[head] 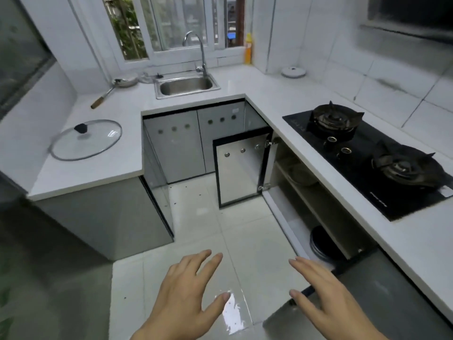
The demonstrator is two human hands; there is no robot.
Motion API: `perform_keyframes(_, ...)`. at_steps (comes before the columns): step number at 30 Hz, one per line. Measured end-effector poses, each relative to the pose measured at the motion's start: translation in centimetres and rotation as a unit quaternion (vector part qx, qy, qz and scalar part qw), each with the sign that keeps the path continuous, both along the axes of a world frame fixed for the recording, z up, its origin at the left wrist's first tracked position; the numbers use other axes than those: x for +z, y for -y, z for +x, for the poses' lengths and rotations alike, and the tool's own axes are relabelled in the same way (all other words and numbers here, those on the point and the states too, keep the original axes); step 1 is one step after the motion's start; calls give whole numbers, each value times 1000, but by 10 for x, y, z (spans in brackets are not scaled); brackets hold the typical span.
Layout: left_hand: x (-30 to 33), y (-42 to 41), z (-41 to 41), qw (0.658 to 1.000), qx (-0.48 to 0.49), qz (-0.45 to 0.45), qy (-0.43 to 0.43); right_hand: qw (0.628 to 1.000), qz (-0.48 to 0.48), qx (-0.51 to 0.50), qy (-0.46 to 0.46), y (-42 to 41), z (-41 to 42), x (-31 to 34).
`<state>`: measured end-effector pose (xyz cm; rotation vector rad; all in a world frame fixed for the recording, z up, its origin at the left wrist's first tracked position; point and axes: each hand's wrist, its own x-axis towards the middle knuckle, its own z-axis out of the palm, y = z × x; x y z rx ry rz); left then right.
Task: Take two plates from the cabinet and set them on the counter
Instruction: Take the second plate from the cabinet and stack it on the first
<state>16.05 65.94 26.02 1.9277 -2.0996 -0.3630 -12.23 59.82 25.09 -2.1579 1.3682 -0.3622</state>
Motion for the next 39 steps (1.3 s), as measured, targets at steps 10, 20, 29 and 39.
perform_keyframes(10,2,190,54,995,-94,-28,19,996,1,-89,-2,132,34,-13)
perform_keyframes(20,24,370,64,974,-224,-41,11,988,-51,-130,-71,257,78,-2)
perform_keyframes(29,0,519,67,926,-375,-33,6,958,-53,-255,-121,325,121,-3)
perform_keyframes(39,-45,605,-9,868,-496,0,21,932,5,-351,-90,374,104,-48)
